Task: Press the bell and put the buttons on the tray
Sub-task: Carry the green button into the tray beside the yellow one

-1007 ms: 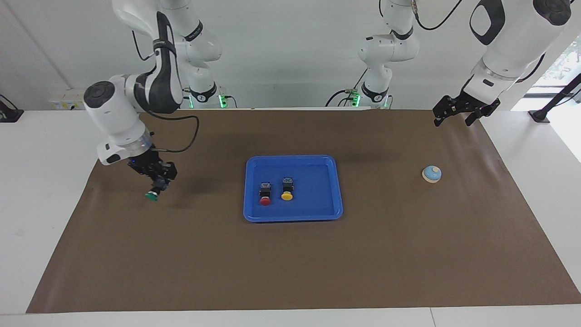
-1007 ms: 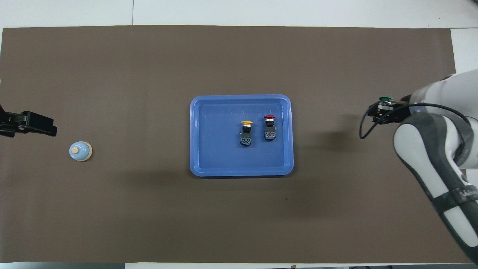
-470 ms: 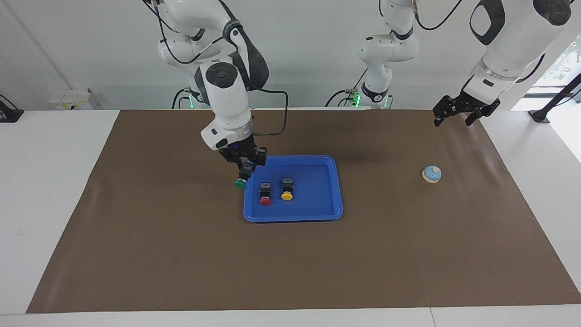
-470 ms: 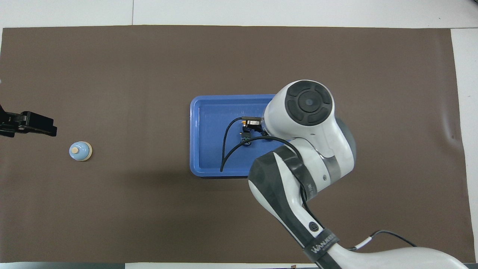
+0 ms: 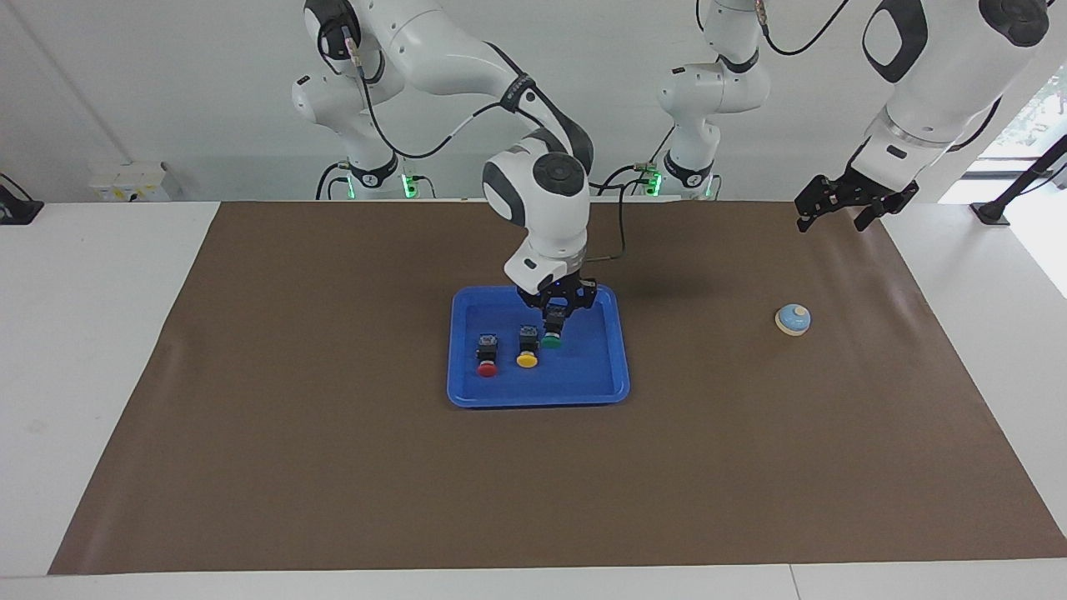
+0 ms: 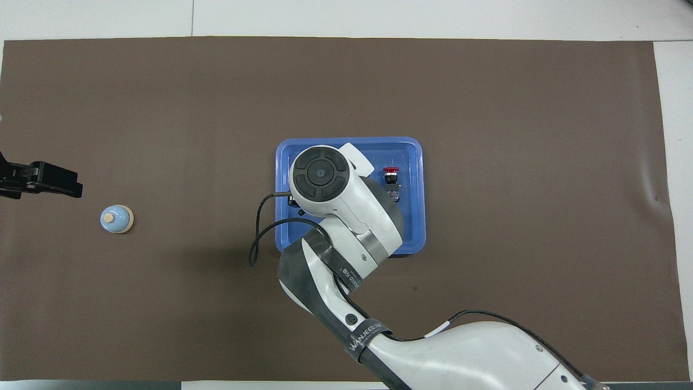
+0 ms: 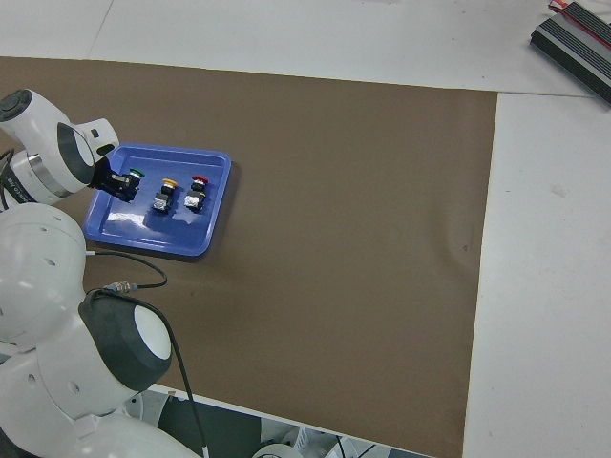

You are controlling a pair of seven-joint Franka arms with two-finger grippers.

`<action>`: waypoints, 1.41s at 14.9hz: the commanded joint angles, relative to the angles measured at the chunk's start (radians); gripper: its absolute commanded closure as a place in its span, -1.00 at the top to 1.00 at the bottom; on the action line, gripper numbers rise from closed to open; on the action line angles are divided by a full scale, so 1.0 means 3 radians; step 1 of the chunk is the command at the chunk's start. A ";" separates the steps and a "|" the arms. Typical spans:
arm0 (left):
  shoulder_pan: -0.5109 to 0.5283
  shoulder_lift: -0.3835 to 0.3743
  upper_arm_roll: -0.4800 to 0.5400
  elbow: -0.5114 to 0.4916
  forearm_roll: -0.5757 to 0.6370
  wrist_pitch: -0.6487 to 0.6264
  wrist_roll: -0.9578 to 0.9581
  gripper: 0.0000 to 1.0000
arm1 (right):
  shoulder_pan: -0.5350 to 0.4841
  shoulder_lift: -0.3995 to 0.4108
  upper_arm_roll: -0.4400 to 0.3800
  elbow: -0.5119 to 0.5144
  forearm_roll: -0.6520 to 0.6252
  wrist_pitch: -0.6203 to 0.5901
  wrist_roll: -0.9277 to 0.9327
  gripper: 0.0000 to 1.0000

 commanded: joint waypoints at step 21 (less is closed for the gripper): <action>-0.0004 -0.0049 0.0002 -0.0009 0.0050 -0.0058 -0.0034 1.00 | 0.0036 -0.0087 -0.0004 -0.0438 -0.0054 0.0539 -0.0198 0.36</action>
